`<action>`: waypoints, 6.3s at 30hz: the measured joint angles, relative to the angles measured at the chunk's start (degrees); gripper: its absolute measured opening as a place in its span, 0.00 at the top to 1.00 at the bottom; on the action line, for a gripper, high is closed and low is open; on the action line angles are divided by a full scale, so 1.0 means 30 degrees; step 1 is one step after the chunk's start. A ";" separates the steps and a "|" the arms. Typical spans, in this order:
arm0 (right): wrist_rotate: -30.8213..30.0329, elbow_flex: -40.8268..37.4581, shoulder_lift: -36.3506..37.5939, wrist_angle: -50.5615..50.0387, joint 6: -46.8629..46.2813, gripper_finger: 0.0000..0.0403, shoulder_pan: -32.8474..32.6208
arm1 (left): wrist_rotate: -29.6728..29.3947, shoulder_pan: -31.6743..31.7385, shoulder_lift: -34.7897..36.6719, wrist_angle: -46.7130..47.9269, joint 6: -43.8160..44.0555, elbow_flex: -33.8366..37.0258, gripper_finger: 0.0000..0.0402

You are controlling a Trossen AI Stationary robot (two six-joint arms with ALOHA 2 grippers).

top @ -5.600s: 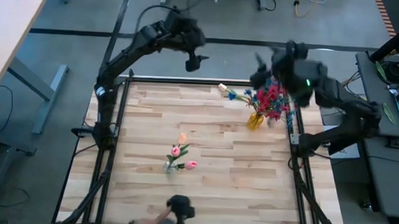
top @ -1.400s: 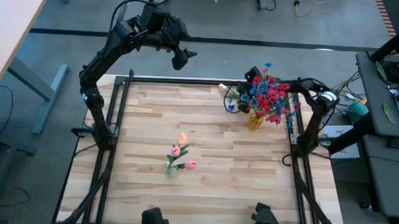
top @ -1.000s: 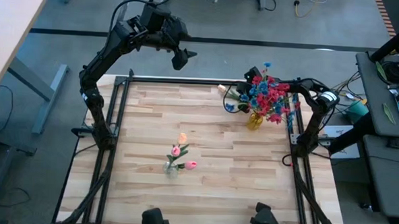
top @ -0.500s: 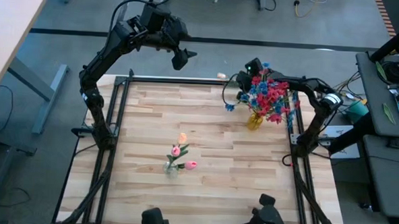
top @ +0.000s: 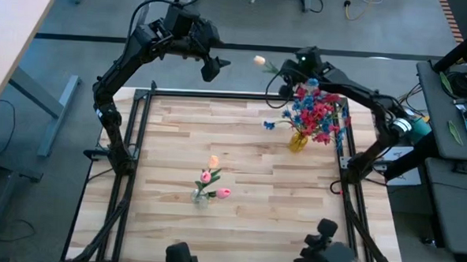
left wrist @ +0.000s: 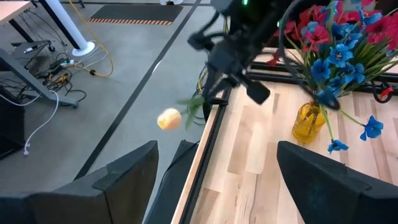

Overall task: Sort flowers into vase by color
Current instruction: Put the yellow tulip into the transparent vase

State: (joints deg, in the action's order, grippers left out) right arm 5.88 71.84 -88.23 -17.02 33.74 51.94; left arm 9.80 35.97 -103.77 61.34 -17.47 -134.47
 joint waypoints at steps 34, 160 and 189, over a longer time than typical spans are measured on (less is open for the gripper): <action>-0.1563 1.2919 0.6485 -0.2250 0.2474 0.96 -0.8419 | -0.2960 -0.5376 0.1369 0.2117 0.1933 0.0177 0.23; -0.2935 0.8158 0.4970 -0.5259 -1.0807 0.46 -2.2067 | -3.1997 -2.9537 0.4167 0.4908 3.3295 1.5437 1.00; -0.2442 0.7055 0.8025 -0.6358 -0.9955 0.46 -2.3152 | -2.9511 -2.8567 0.4044 0.4430 3.3010 1.5504 0.79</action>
State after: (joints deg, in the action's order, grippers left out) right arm -1.44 93.00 -64.15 -36.09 3.88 -17.52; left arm -78.73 -49.73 -91.64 74.63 81.56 -87.96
